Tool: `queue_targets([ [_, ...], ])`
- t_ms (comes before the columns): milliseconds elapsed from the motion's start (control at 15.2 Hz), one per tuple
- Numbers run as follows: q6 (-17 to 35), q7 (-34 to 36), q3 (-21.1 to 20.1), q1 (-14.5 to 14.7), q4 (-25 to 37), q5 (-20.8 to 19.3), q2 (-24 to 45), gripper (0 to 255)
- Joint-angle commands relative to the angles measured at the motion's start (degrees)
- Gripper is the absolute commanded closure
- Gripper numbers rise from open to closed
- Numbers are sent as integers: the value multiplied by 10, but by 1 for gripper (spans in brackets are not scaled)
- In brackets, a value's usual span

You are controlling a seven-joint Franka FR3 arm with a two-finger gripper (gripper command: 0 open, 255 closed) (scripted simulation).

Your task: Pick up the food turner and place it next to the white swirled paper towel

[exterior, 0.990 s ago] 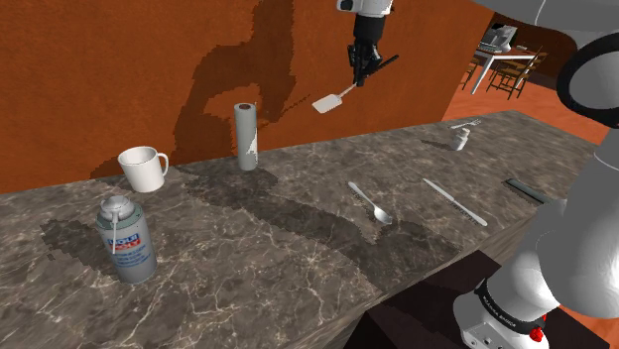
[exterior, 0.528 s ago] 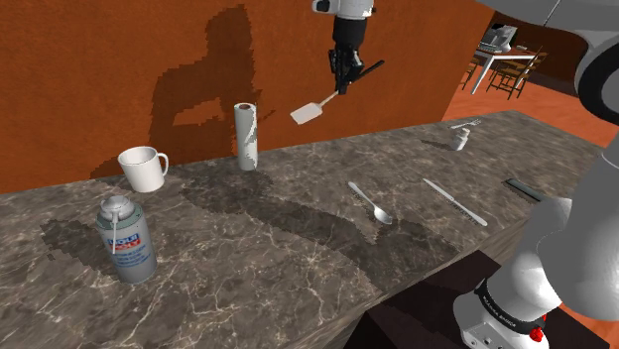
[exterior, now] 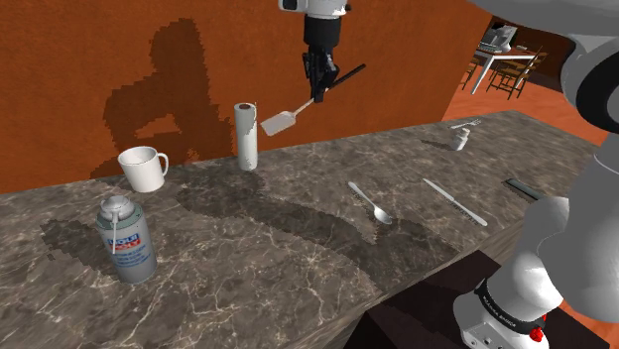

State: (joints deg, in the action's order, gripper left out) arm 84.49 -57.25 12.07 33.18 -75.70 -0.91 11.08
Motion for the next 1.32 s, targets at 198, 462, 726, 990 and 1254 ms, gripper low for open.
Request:
queue_targets([
  [198, -20, 60, -23, 35, 57, 4, 40, 255],
  [462, -44, 104, -39, 61, 125, 9, 86, 255],
  [726, -75, 139, -51, 82, 209, 12, 140, 255],
  [990, -29, 141, -51, 86, 139, 10, 116, 255],
  [1254, 11, 143, -51, 89, 82, 8, 99, 255],
])
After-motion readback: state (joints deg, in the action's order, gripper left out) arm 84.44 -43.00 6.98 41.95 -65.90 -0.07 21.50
